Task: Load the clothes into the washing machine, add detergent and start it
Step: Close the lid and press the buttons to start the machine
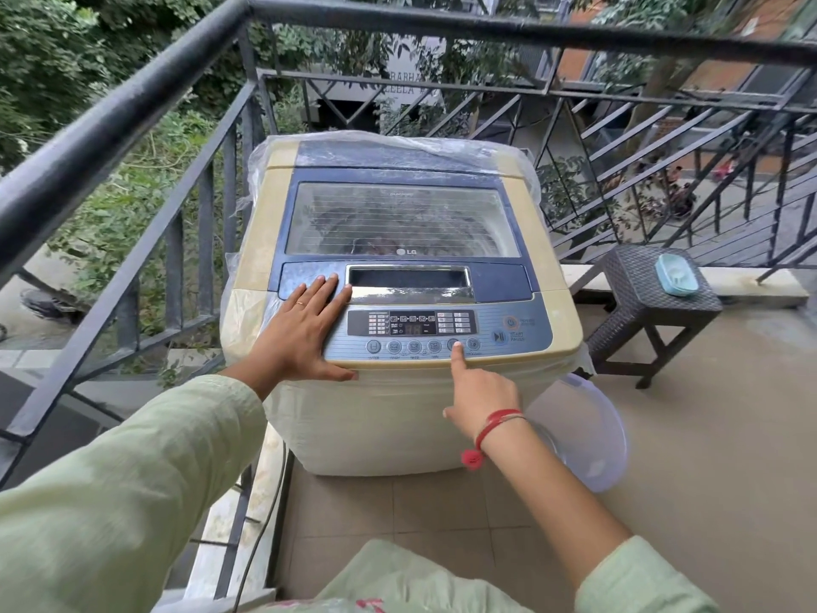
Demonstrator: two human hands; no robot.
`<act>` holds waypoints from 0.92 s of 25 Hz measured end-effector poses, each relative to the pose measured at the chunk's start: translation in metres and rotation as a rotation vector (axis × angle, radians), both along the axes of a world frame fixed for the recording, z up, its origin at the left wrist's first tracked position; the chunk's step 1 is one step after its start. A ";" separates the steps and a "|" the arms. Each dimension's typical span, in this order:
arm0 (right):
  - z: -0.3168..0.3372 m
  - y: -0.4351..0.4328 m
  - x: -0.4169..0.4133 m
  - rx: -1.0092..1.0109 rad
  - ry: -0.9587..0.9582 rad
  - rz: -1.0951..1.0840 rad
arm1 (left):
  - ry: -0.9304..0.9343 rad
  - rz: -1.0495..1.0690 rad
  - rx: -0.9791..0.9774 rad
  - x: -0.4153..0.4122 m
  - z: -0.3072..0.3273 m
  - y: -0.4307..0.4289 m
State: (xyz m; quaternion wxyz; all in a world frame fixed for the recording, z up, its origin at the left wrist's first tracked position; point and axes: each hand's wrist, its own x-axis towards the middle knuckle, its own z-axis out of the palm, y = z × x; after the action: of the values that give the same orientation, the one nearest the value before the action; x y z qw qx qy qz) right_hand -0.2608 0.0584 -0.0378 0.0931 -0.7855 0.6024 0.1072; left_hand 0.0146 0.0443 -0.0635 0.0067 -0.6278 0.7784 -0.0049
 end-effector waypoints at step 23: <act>0.000 -0.024 -0.058 0.225 -0.211 -0.198 | 0.008 -0.007 0.000 -0.002 0.002 -0.001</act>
State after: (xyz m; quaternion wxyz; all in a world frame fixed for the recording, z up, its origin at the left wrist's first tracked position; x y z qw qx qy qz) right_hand -0.3186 0.0340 -0.0383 0.2535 -0.7139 0.6476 0.0812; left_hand 0.0131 0.0430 -0.0610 0.0033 -0.6250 0.7806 -0.0025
